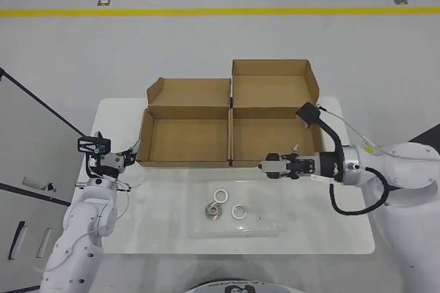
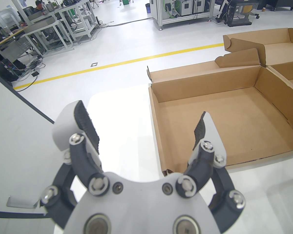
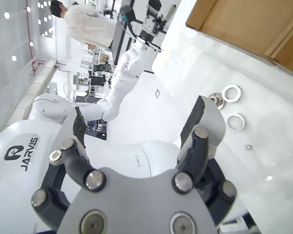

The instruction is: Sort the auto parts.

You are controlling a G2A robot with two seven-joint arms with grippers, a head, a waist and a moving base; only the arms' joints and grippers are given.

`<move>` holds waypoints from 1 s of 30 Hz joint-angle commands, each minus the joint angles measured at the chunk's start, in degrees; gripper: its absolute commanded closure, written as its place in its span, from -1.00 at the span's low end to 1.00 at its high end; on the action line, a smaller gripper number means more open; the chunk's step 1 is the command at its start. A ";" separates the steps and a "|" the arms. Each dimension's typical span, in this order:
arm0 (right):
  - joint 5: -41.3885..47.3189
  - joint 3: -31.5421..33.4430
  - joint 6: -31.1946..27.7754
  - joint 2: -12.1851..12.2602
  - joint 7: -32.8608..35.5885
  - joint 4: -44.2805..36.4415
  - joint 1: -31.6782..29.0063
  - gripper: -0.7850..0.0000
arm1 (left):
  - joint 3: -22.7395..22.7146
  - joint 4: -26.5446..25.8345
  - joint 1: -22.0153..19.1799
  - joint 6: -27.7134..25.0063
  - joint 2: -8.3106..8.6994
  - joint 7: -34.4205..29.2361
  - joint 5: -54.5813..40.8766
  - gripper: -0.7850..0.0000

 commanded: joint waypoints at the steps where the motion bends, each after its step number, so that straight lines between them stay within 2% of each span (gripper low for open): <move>1: -3.59 -1.83 1.86 0.38 3.43 0.63 2.85 -1.00 | 0.00 0.00 0.00 0.00 0.00 0.00 0.00 -1.00; 3: -7.44 -4.34 2.41 0.81 8.09 1.32 5.53 -1.00 | 0.00 0.00 0.00 0.00 0.00 0.00 0.00 -1.00; 5: -10.23 -7.10 0.94 1.18 9.73 2.94 7.44 -1.00 | 0.00 0.00 0.00 0.00 0.00 0.00 0.00 -1.00; 12: -15.85 -19.98 0.54 4.07 9.77 4.44 14.40 -1.00 | 0.00 0.00 0.00 0.00 0.00 0.00 0.00 -1.00; 17: -20.42 -30.02 -3.47 7.26 9.77 5.32 20.23 -1.00 | 0.00 0.00 0.00 0.00 0.00 0.00 0.00 -1.00; 24: -20.49 -42.02 -6.69 11.47 9.77 6.67 28.33 -1.00 | 0.00 0.00 0.00 0.00 0.00 0.00 0.00 -1.00; 30: -19.60 -49.48 -7.79 13.77 9.77 6.91 33.90 -1.00 | 0.00 0.00 0.00 0.00 0.00 0.00 0.00 -1.00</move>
